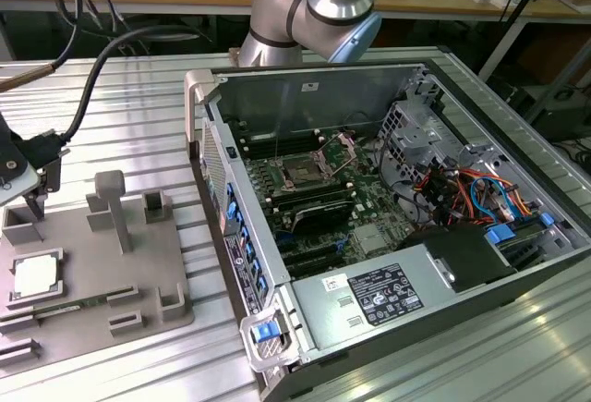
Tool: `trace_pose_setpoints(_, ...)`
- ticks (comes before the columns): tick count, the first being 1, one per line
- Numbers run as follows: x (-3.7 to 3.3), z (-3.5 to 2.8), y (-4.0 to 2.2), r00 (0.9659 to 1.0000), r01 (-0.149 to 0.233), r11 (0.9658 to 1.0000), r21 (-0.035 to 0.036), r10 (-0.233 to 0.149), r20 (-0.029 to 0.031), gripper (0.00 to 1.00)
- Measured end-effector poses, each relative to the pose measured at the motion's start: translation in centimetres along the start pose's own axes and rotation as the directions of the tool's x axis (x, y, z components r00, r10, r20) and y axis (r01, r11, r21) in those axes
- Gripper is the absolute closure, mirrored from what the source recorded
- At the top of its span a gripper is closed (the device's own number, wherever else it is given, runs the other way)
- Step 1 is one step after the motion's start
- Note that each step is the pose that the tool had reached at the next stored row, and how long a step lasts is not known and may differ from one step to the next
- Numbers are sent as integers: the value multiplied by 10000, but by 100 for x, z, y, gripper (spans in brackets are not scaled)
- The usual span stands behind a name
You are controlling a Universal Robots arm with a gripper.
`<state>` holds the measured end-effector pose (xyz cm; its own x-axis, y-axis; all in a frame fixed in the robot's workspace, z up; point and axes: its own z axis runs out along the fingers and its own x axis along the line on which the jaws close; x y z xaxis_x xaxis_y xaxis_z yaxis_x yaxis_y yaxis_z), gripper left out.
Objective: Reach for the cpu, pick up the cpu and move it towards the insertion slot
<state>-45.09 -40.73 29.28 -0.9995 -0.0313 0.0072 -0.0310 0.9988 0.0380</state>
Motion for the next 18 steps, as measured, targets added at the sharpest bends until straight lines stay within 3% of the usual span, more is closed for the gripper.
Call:
trace_pose_setpoints(2,-1,39,-7,10000,1,10000,1,-1,0,40)
trace_pose_setpoints(10,2,216,-136,10000,2,10000,0,-2,1,40)
trace_pose_setpoints(18,5,378,-143,10000,-3,10000,28,3,-1,39)
